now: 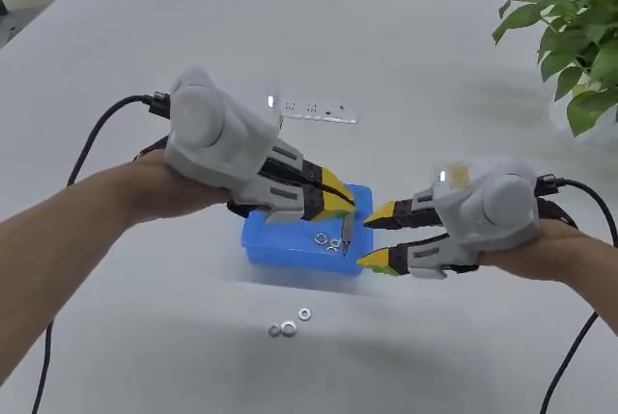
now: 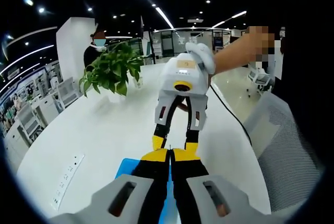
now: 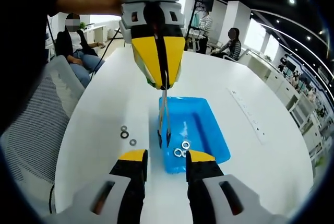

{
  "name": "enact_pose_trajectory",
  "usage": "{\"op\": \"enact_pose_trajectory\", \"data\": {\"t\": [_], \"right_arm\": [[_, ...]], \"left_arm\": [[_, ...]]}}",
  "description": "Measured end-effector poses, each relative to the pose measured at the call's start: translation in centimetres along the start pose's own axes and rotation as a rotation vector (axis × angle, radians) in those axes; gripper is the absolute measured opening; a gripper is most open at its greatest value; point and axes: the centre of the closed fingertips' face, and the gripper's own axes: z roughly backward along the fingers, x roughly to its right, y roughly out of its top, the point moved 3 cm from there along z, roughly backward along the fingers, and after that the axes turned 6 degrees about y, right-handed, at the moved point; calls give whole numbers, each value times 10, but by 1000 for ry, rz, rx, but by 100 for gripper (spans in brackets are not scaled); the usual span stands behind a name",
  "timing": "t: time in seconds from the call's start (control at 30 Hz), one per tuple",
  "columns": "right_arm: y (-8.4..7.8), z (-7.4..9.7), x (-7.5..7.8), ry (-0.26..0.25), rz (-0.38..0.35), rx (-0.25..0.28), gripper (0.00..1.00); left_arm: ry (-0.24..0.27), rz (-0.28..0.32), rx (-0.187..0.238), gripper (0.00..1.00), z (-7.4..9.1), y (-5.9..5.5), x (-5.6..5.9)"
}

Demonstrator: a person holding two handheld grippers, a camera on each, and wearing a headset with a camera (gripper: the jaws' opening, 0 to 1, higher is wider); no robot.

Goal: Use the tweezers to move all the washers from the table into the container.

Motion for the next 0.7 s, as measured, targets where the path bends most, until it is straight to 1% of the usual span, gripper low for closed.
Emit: {"op": "enact_pose_trajectory", "data": {"t": [0.1,0.23,0.37,0.5,0.67,0.7], "right_arm": [[-1,4,-4,-10,-15,11,34],[-4,8,-13,-17,-28,13,39],[-6,13,-20,-24,-47,31,43],[-7,15,-26,-28,-62,49,49],[-12,17,-33,-29,-81,61,54],[-13,18,-34,-29,-90,69,55]], "left_arm": [[-3,-1,-6,4,2,-3,5],[-7,-1,-11,4,5,-6,10],[-11,1,-17,4,7,-10,16],[-16,5,-24,4,8,-15,21],[-21,10,-32,4,9,-22,26],[-21,9,-33,4,9,-23,27]]}}
